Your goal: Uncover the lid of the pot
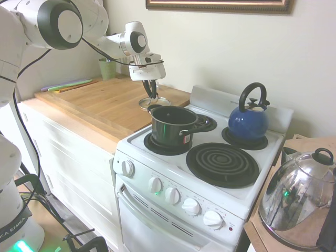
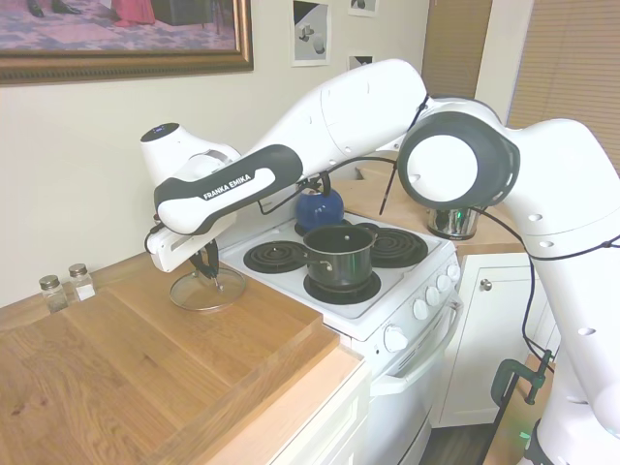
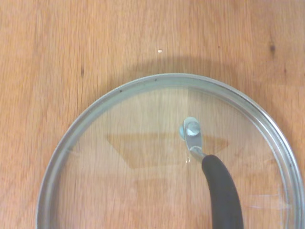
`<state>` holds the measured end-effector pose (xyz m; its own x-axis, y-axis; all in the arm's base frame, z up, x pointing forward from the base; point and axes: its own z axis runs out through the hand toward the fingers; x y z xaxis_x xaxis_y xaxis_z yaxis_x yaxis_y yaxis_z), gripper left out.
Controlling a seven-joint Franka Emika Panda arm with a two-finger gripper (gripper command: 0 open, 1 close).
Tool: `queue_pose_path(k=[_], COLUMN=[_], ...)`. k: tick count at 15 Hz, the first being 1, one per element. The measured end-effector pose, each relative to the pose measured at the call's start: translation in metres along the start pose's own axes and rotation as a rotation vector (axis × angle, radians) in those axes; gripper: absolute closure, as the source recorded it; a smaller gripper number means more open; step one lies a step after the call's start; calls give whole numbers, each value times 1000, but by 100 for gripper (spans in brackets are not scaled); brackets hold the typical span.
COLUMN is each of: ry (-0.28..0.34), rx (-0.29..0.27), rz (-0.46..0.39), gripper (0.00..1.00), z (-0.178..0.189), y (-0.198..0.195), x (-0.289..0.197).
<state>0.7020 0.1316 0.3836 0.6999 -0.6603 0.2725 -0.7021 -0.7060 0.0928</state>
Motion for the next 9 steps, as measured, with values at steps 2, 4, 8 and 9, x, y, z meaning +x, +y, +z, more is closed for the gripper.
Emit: queue_pose_path(k=[2, 4, 8, 9], ry=[0, 1, 14, 19], rx=[0, 1, 38, 48], rz=[0, -1, -8, -8], gripper=[0, 0, 0, 0], z=[0, -1, -27, -36], y=[0, 0, 5, 10], x=[0, 0, 1, 0])
